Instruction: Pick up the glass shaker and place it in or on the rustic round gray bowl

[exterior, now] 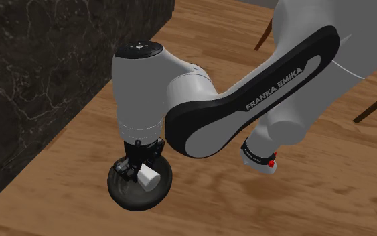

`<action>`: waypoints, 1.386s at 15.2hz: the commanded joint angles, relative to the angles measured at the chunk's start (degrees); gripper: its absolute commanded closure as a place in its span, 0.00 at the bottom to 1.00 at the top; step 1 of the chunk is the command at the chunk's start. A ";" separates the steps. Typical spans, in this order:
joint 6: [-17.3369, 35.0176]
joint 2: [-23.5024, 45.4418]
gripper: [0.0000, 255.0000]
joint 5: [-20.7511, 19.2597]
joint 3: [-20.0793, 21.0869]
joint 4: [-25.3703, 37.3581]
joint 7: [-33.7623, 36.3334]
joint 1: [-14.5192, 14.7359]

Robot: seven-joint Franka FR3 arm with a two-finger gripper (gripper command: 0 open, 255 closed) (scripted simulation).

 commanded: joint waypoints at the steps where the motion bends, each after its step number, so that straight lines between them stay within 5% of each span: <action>1: 0.15 0.11 1.00 -0.07 0.05 -0.03 0.06 -0.02; 4: 0.15 0.11 1.00 -0.07 0.05 -0.03 0.06 -0.02; 5: 0.15 0.11 0.00 -0.07 0.05 -0.03 0.05 -0.02; 10: 0.15 0.11 0.00 -0.07 0.05 -0.03 0.06 -0.02; 14: -8.34 -5.37 0.00 2.36 -2.75 3.58 -2.13 0.79; 21: -8.34 -5.37 0.00 2.34 -2.78 3.58 -2.12 0.82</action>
